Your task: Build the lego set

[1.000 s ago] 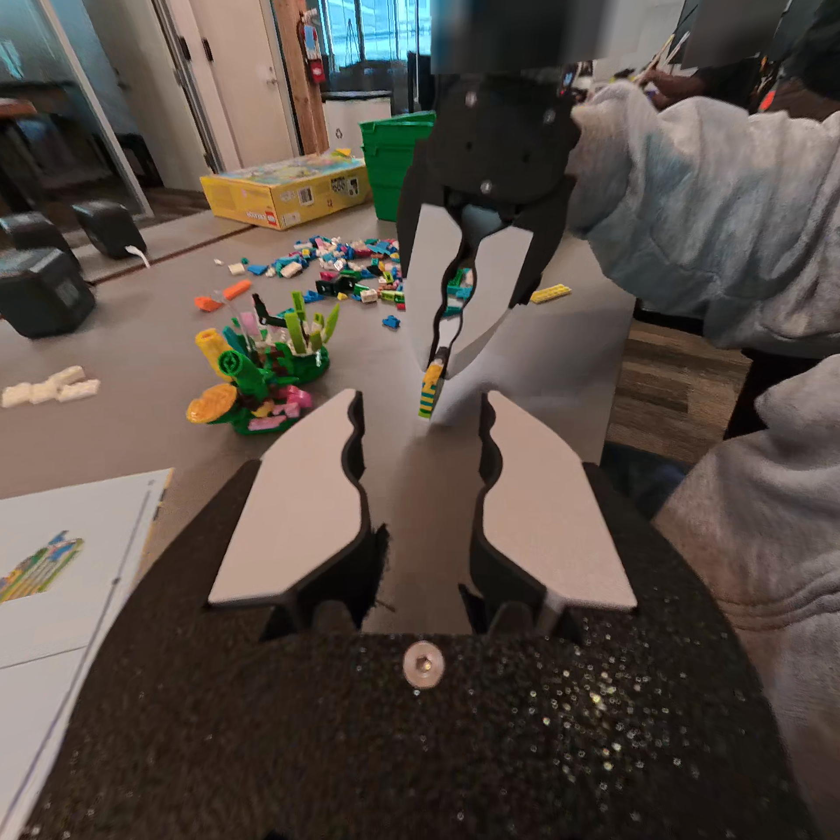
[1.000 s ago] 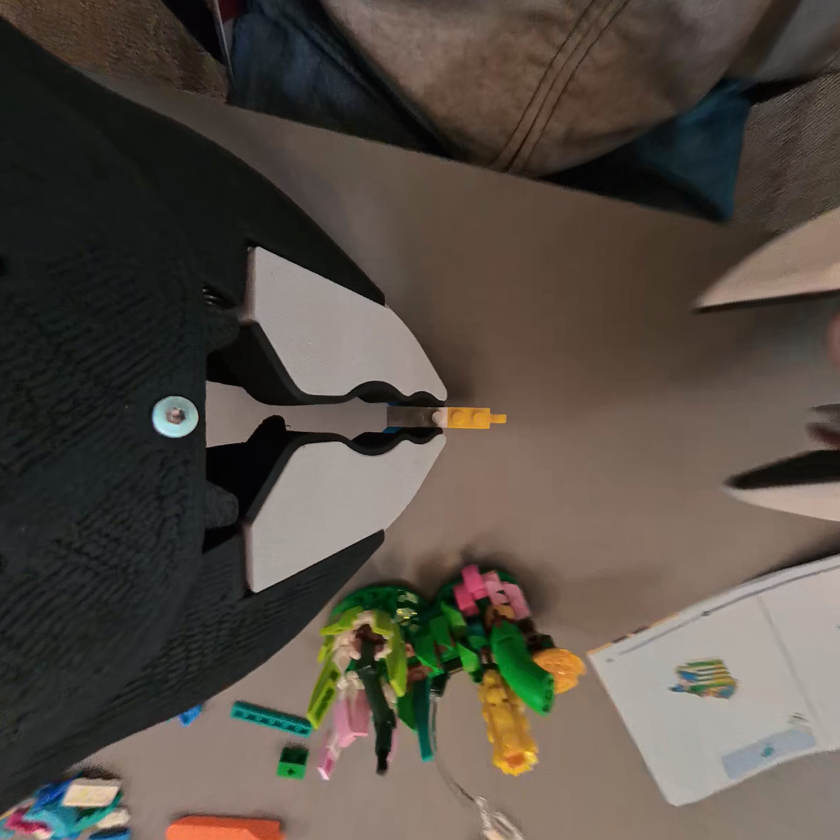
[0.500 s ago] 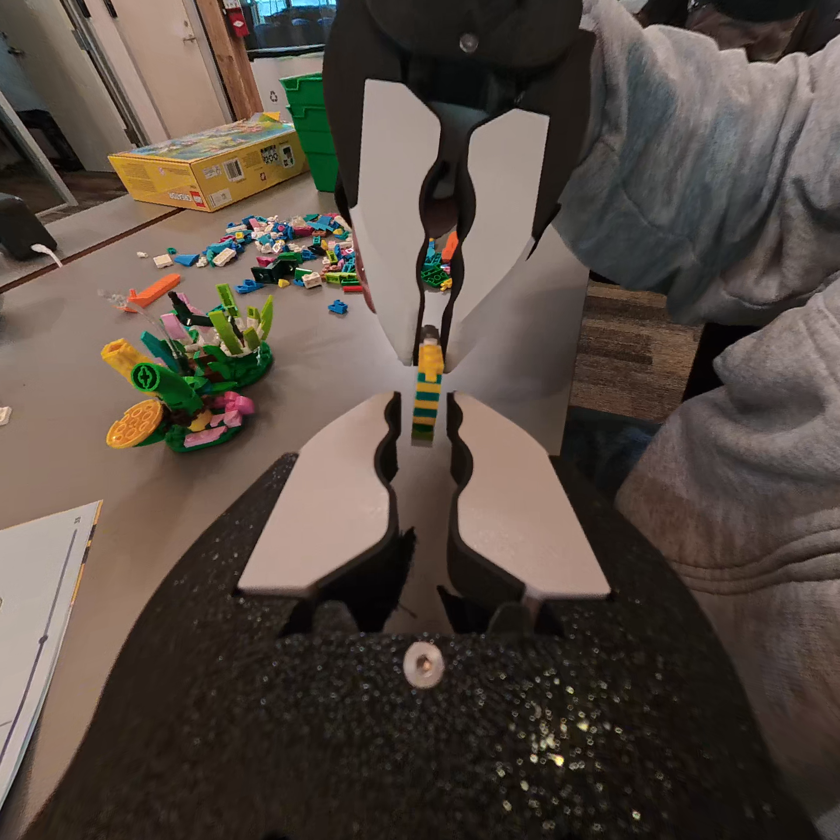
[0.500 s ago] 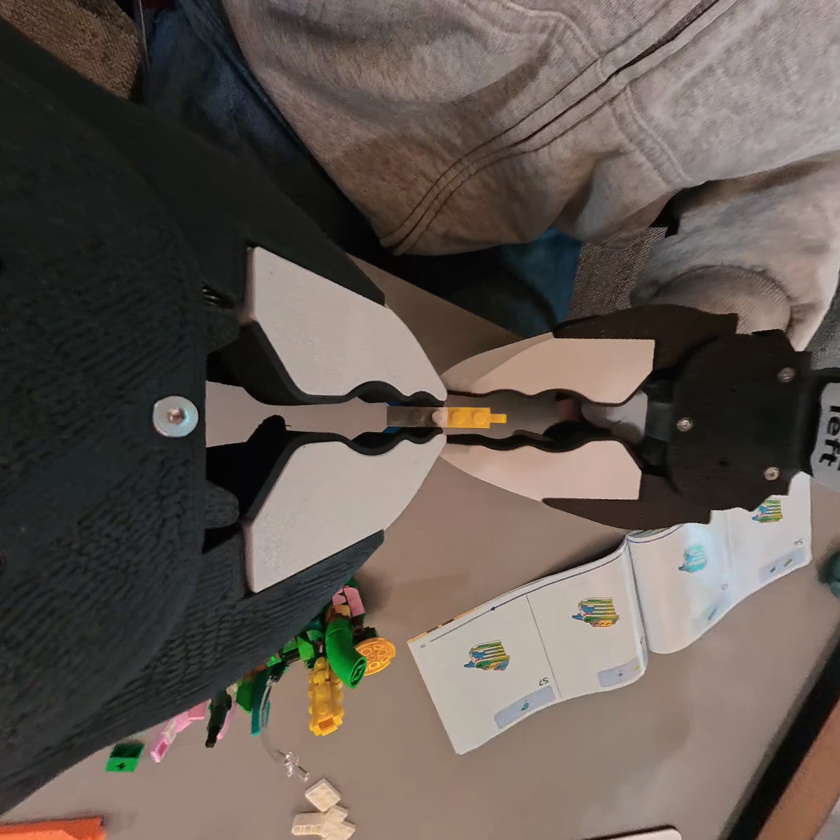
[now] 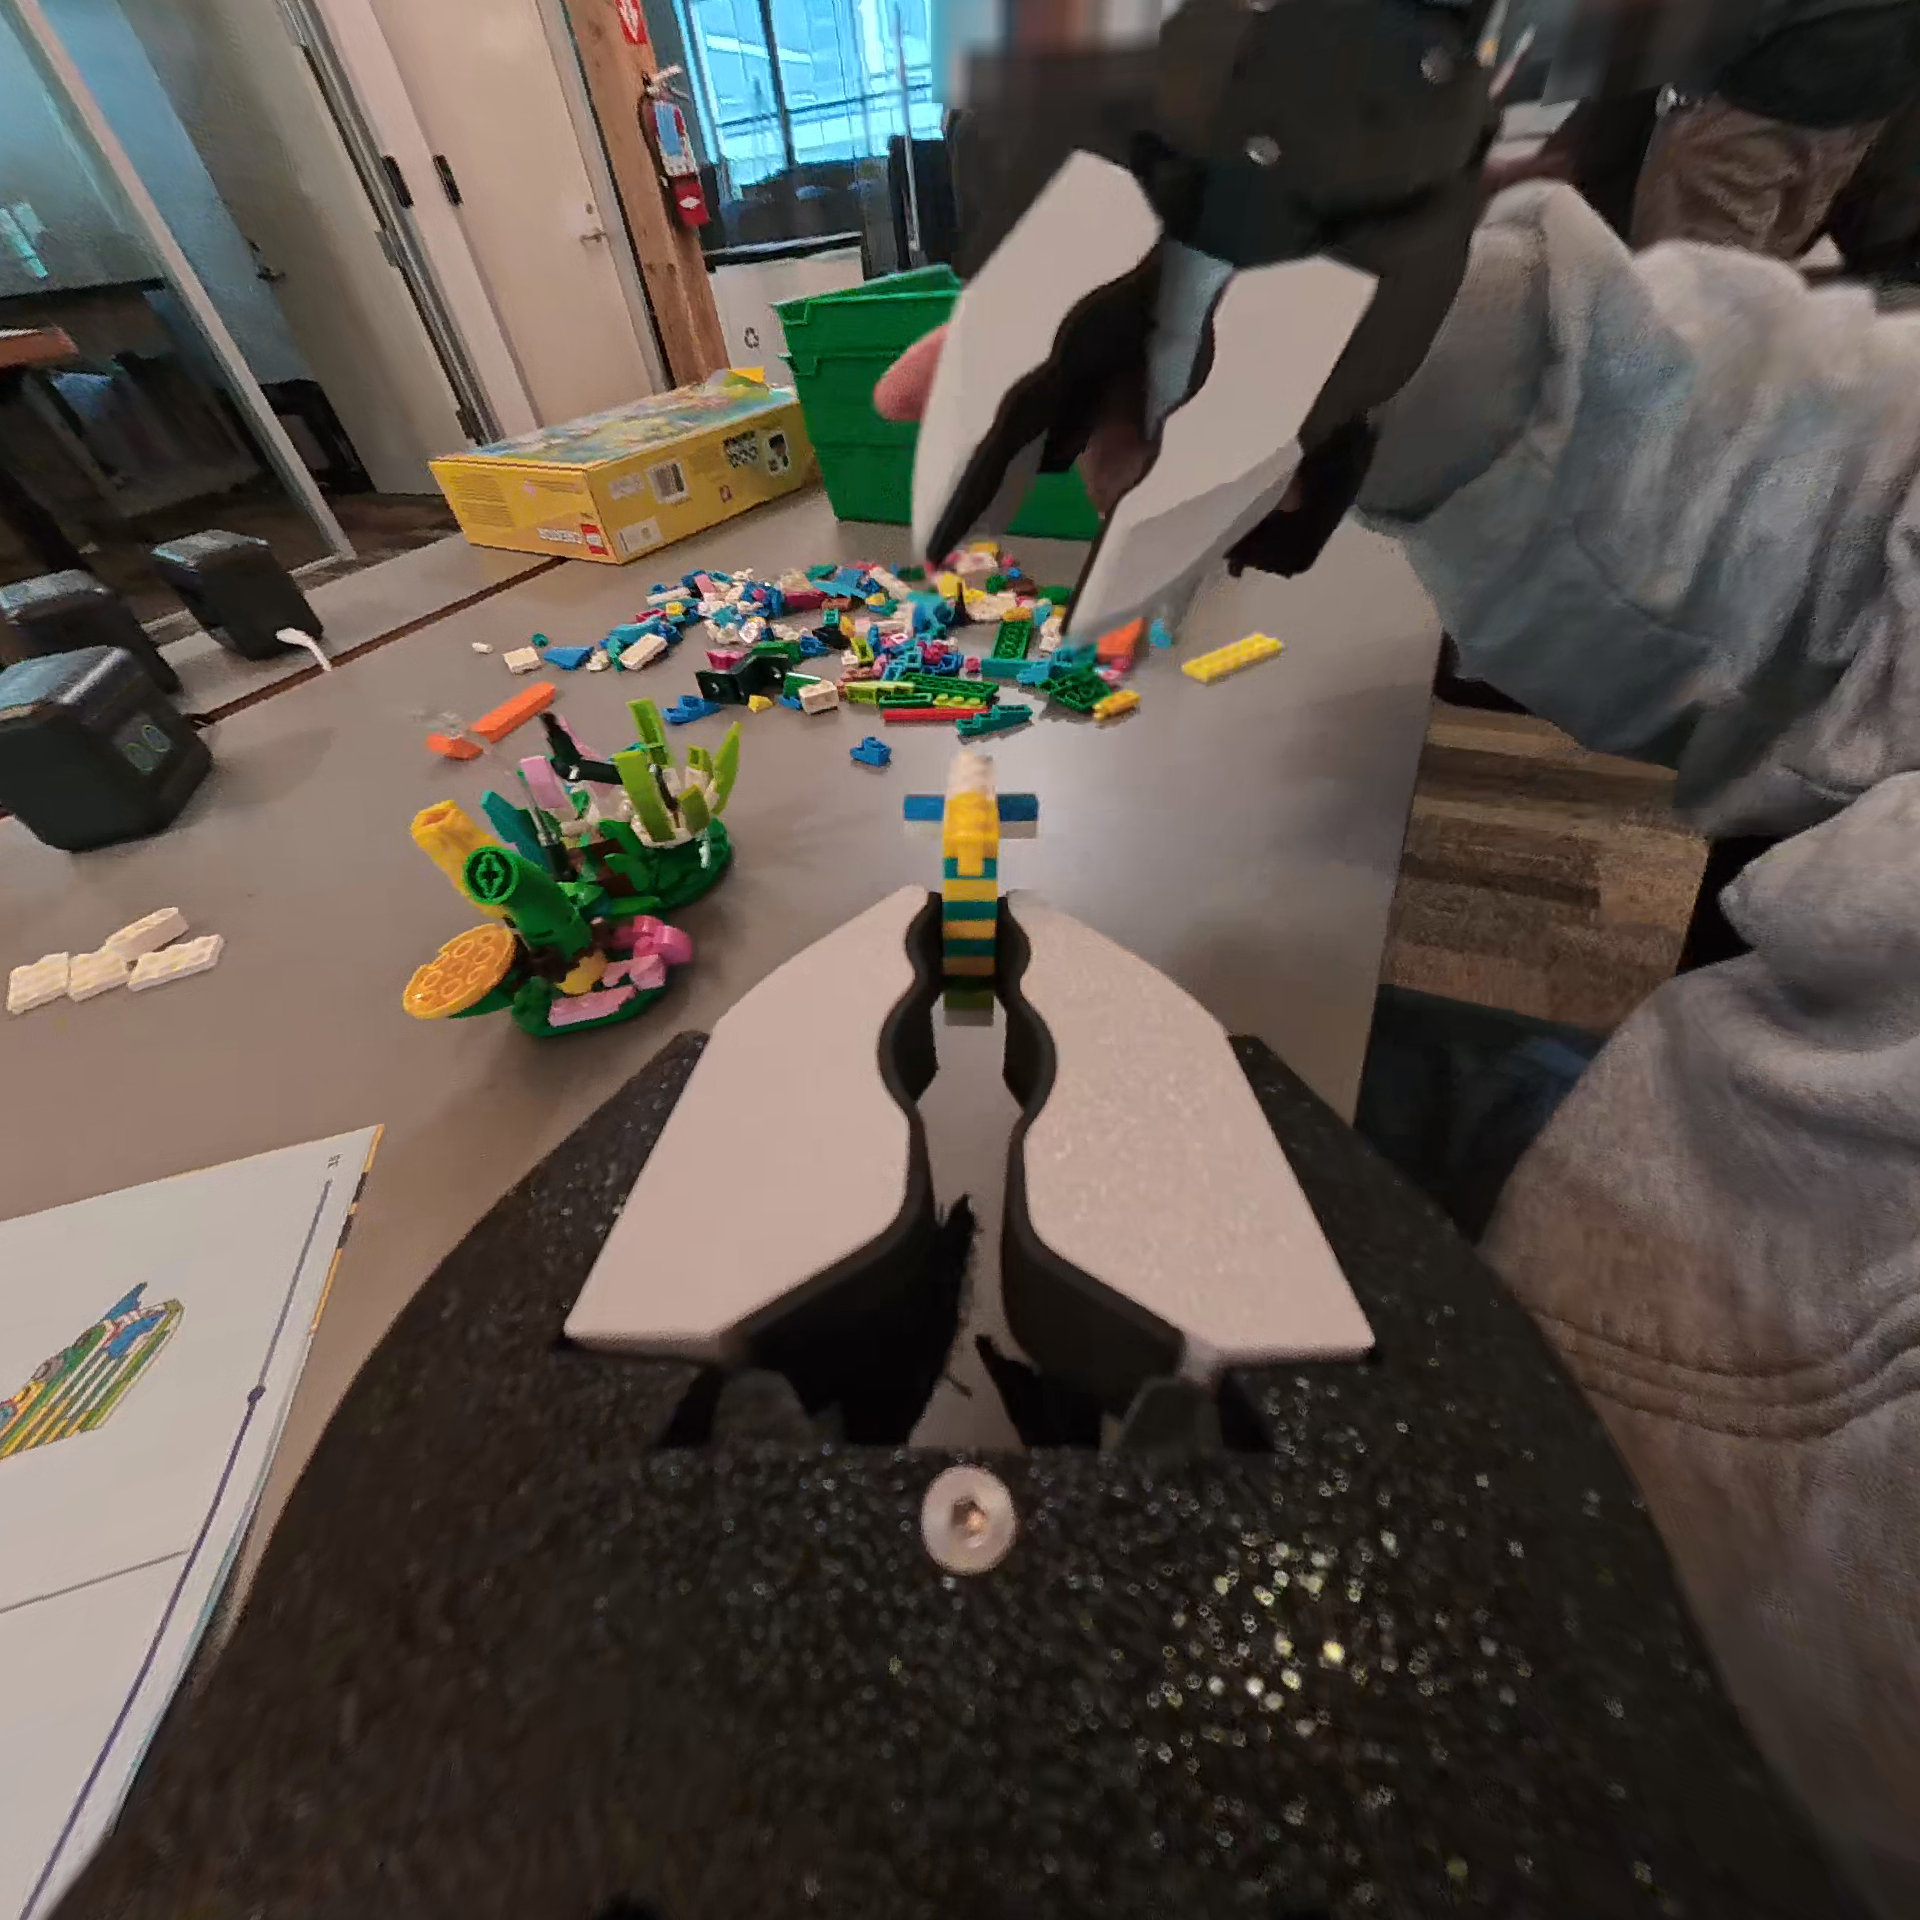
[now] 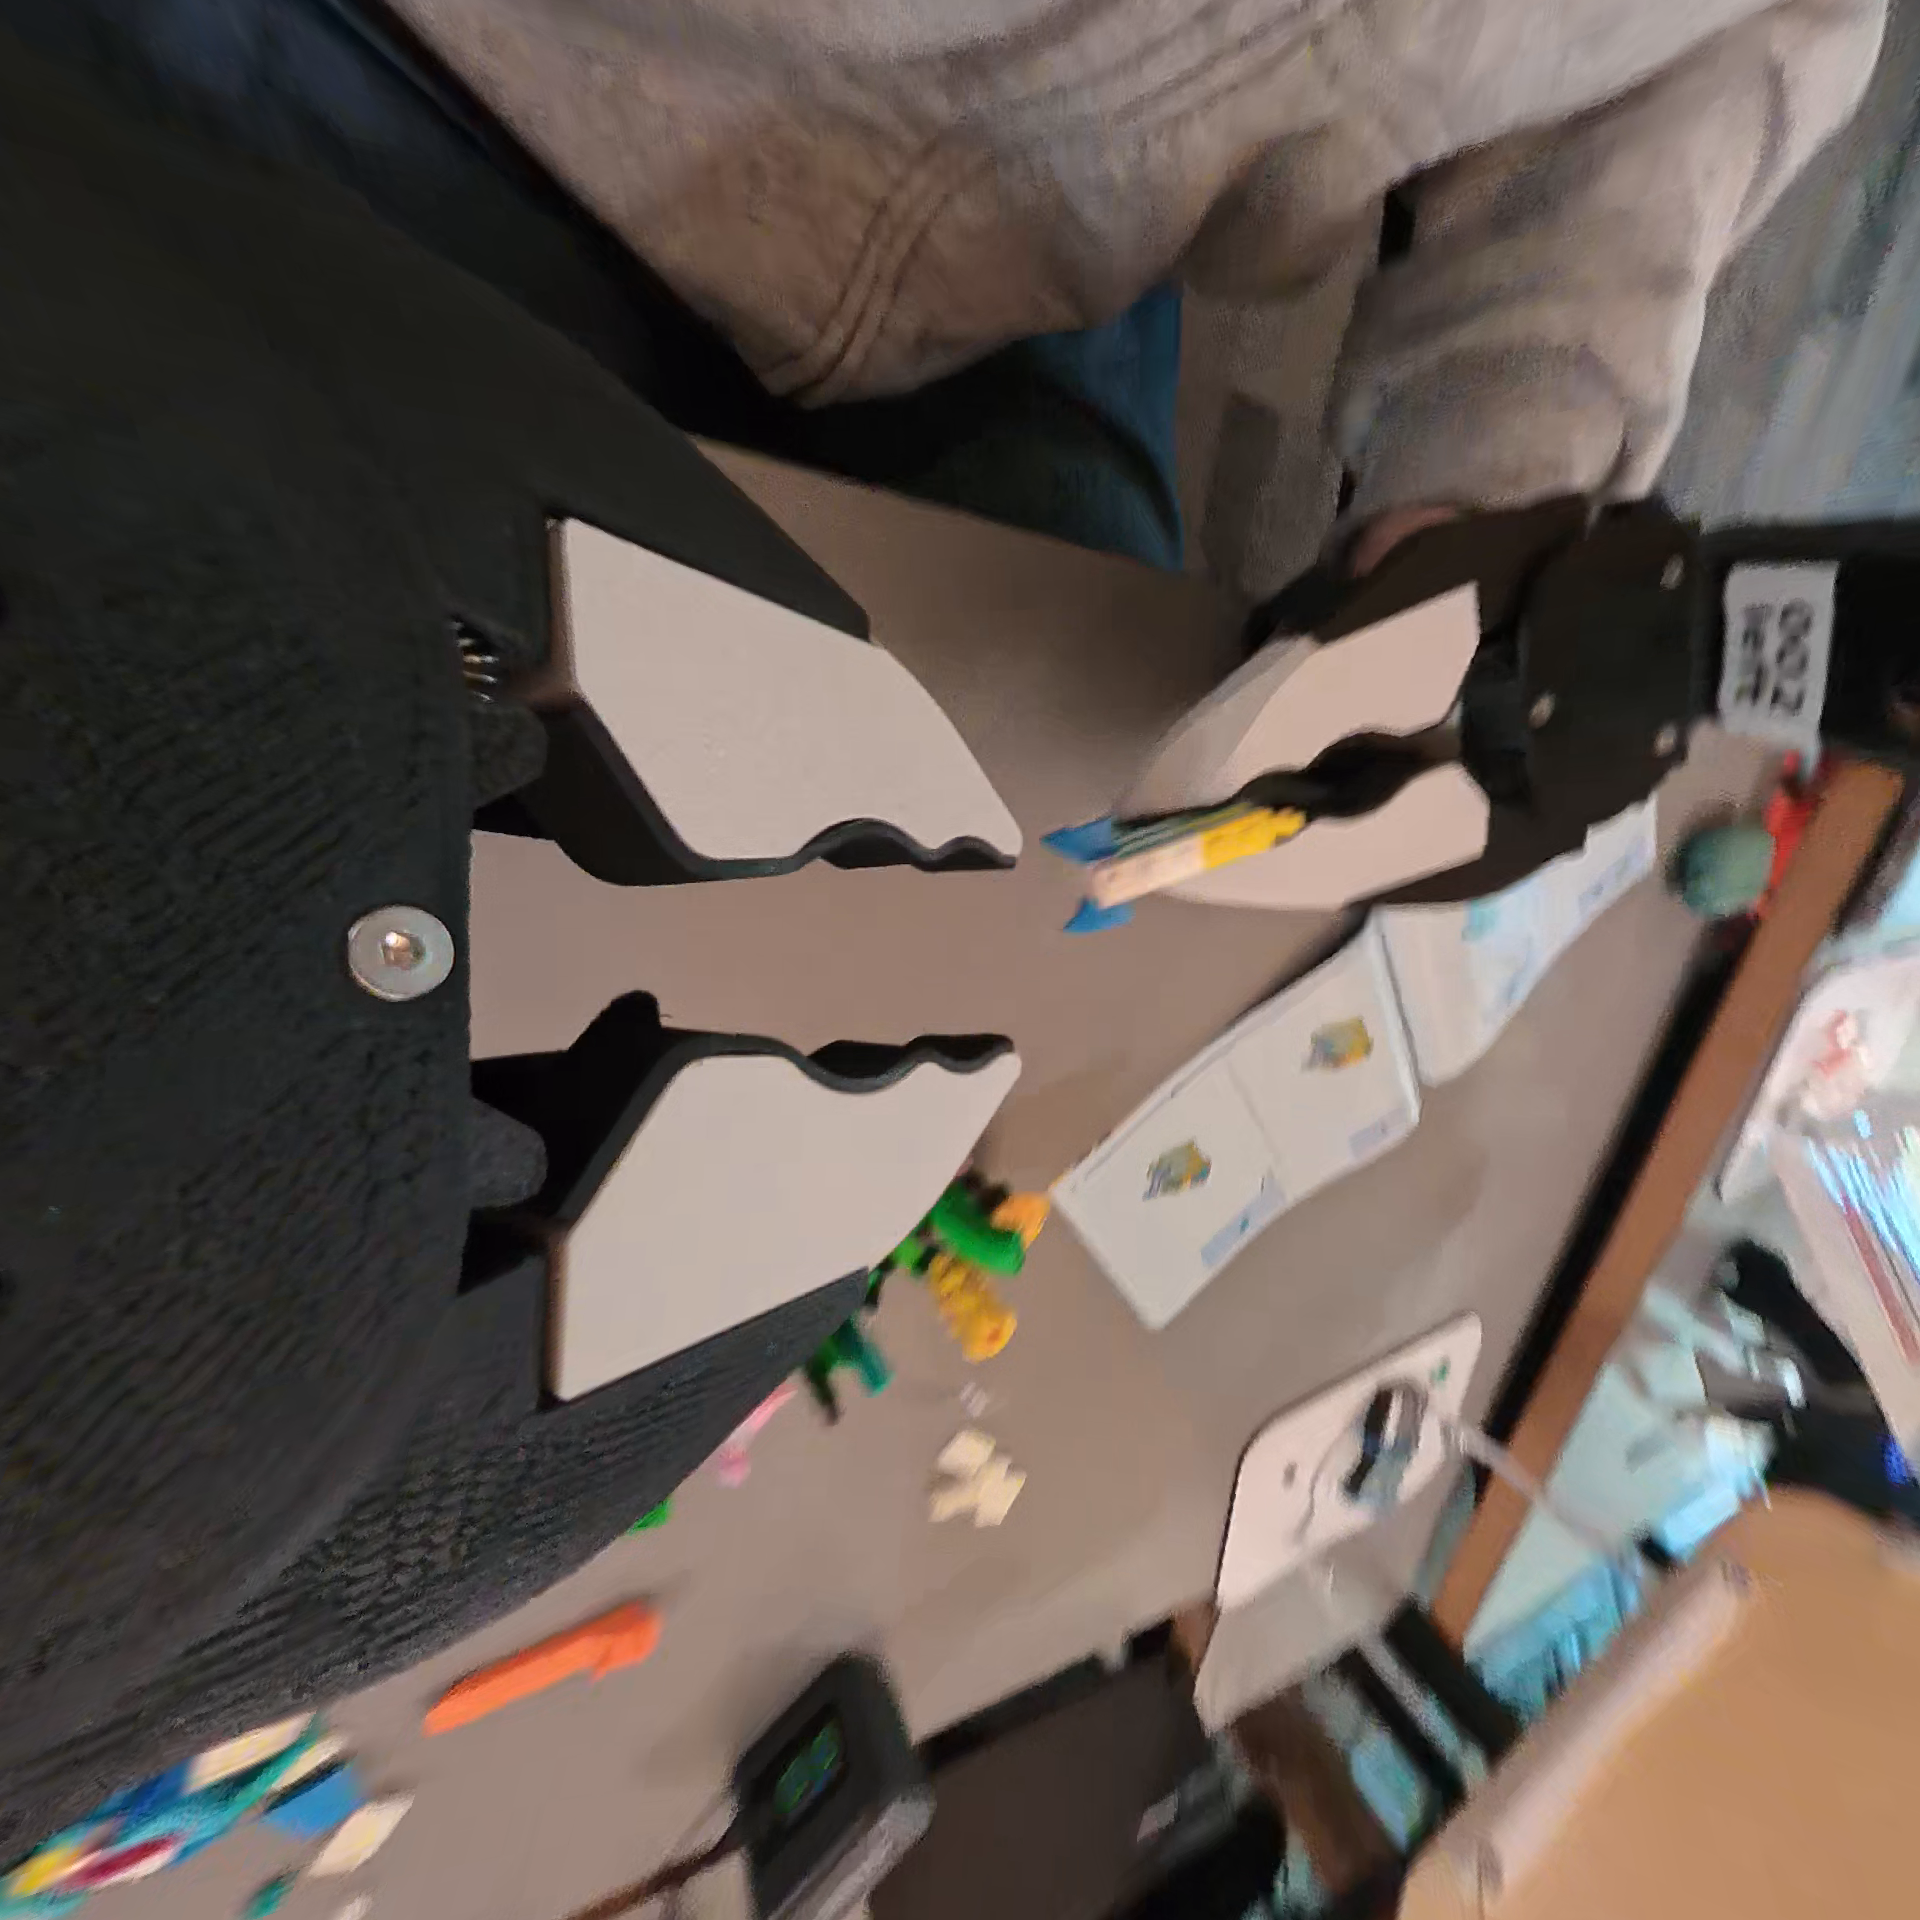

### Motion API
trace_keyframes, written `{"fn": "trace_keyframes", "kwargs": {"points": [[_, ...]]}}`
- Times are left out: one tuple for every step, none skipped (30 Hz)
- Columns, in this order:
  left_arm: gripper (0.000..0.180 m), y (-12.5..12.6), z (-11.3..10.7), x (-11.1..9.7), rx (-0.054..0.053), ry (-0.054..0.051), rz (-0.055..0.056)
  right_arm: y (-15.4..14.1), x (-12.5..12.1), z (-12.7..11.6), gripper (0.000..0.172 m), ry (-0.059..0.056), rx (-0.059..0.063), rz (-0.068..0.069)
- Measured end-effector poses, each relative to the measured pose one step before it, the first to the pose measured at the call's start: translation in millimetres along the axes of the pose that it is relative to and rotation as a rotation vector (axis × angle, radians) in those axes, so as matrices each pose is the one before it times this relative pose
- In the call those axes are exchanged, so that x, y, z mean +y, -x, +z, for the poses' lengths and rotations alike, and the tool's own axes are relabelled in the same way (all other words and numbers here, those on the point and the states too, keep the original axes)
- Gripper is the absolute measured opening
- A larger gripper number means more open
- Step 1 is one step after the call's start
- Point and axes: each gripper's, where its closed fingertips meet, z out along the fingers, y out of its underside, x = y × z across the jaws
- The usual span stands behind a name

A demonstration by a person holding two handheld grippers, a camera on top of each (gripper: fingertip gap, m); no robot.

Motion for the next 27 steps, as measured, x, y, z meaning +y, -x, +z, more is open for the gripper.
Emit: {"fn": "trace_keyframes", "kwargs": {"points": [[0.008,3.65,-1.16,-1.23,-0.0169,-0.0110,-0.0181,-8.68,6.26,-9.13,0.029,-0.0071,0.0746,0.0006],[0.008,3.10,-1.10,-1.17,-0.0120,-0.0107,-0.0188,-8.81,6.54,-10.18,0.028,0.0025,0.0724,-0.0014],[0.008,2.58,-1.00,-1.08,-0.0083,-0.0092,-0.0176,-7.29,5.45,-10.64,0.027,0.0037,0.0580,0.0045],[0.008,2.43,-0.86,-0.87,-0.0083,-0.0084,-0.0151,-5.66,3.94,-10.59,0.027,0.0008,0.0404,0.0138],[0.008,2.05,-0.82,-0.87,-0.0085,-0.0077,-0.0122,-5.59,2.93,-10.15,0.027,0.0006,0.0351,0.0155],[0.008,2.07,-0.75,-0.81,-0.0101,-0.0069,-0.0090,-6.50,2.76,-9.61,0.026,0.0031,0.0384,0.0084],[0.008,1.37,-0.64,-0.75,-0.0077,-0.0061,-0.0053,-7.09,3.38,-8.93,0.025,0.0100,0.0397,-0.0014],[0.008,0.34,-0.53,-0.49,-0.0014,-0.0045,-0.0020,-7.54,3.73,-8.09,0.025,0.0148,0.0400,-0.0040],[0.008,0.12,-0.38,-0.31,-0.0004,-0.0029,-0.0010,-7.79,4.18,-7.15,0.025,0.0189,0.0371,-0.0011],[0.008,0.62,-0.17,-0.15,-0.0045,-0.0014,-0.0018,-8.68,4.70,-6.42,0.025,0.0228,0.0389,0.0064],[0.008,0.82,-0.13,0.02,-0.0051,0.0000,-0.0026,-10.64,5.38,-5.62,0.025,0.0275,0.0470,0.0131],[0.008,0.57,0.10,0.15,-0.0030,0.0013,-0.0026,-13.55,6.69,-5.06,0.025,0.0333,0.0605,0.0183],[0.008,0.21,0.09,0.17,-0.0007,0.0023,-0.0017,-14.24,7.39,-4.63,0.025,0.0339,0.0607,0.0210],[0.008,0.01,0.24,0.35,0.0009,0.0030,-0.0009,-14.45,7.49,-3.84,0.025,0.0282,0.0613,0.0270],[0.008,-0.11,0.19,0.42,0.0001,0.0028,0.0000,-15.42,7.65,-3.18,0.025,0.0263,0.0685,0.0335],[0.008,0.05,0.18,0.29,-0.0011,0.0025,0.0013,-13.79,7.32,-2.01,0.025,0.0212,0.0616,0.0325],[0.008,-0.07,0.13,0.25,-0.0017,0.0022,0.0026,-9.93,6.95,-1.08,0.025,0.0233,0.0438,0.0272],[0.008,0.36,0.16,0.26,-0.0062,0.0024,0.0036,-7.86,6.96,-0.32,0.024,0.0278,0.0399,0.0183],[0.008,1.32,0.19,0.30,-0.0145,0.0028,0.0037,-7.70,6.44,0.38,0.024,0.0272,0.0468,0.0070],[0.008,1.13,0.34,0.44,-0.0138,0.0041,0.0048,-6.09,6.62,0.87,0.023,0.0309,0.0415,-0.0053],[0.008,0.14,0.58,0.75,-0.0062,0.0062,0.0064,-4.39,6.96,1.33,0.021,0.0364,0.0304,-0.0153],[0.008,-0.75,0.58,0.80,-0.0003,0.0068,0.0079,-4.06,6.65,1.70,0.021,0.0361,0.0284,-0.0191],[0.008,-0.87,0.47,0.62,0.0005,0.0053,0.0083,-4.20,5.14,1.70,0.021,0.0279,0.0295,-0.0144],[0.008,-0.46,0.27,0.39,-0.0016,0.0032,0.0073,-2.66,4.13,1.68,0.020,0.0205,0.0189,-0.0106],[0.008,-0.39,0.08,0.13,-0.0019,0.0016,0.0064,-1.02,3.59,1.32,0.019,0.0178,0.0084,-0.0128],[0.008,-0.44,0.03,0.12,-0.0005,0.0006,0.0050,-0.49,3.46,1.03,0.018,0.0174,0.0072,-0.0184],[0.008,-0.32,-0.01,-0.04,0.0009,-0.0001,0.0028,-0.87,3.53,0.60,0.016,0.0203,0.0108,-0.0165]]}}
